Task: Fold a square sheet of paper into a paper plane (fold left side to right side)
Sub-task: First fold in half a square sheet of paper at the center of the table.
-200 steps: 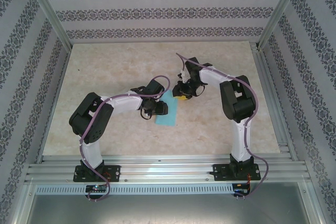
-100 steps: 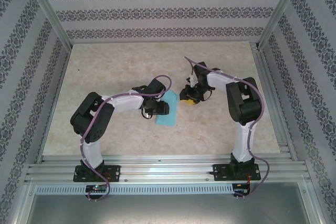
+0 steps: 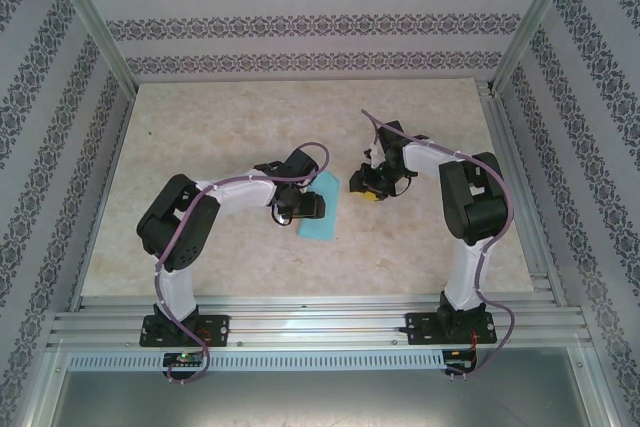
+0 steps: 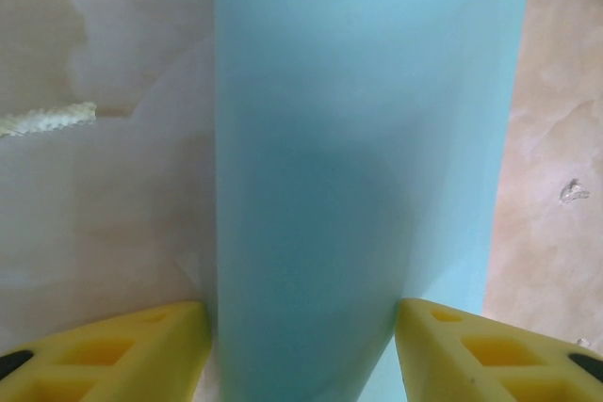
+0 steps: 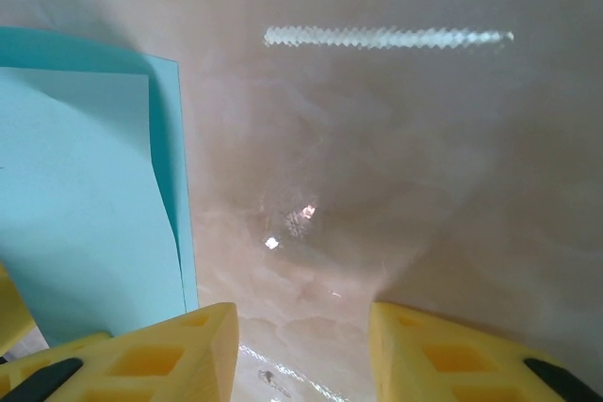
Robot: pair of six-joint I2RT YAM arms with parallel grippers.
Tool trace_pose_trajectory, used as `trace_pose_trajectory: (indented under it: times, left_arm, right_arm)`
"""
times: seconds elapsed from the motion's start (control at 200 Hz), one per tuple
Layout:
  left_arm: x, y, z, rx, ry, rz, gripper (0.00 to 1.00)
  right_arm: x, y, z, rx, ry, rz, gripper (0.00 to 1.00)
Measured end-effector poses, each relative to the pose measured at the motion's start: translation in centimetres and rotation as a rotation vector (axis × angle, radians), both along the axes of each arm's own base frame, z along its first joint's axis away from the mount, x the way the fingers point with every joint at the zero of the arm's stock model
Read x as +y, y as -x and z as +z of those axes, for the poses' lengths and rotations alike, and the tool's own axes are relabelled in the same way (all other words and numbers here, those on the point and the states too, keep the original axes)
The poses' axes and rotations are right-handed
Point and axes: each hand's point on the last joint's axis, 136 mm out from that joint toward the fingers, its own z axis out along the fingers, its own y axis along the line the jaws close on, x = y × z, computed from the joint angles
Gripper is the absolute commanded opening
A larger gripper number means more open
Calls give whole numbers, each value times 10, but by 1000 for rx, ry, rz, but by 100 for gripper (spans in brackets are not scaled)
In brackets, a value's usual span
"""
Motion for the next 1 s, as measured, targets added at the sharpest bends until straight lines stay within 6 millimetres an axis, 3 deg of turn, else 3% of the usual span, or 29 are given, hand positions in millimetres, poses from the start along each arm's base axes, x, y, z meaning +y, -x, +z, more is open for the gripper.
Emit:
trace_pose_trajectory:
  times: [0.999]
  left_arm:
    - [-2, 0, -2, 14, -29, -6, 62]
  right_arm:
    - [17, 6, 6, 5, -55, -8, 37]
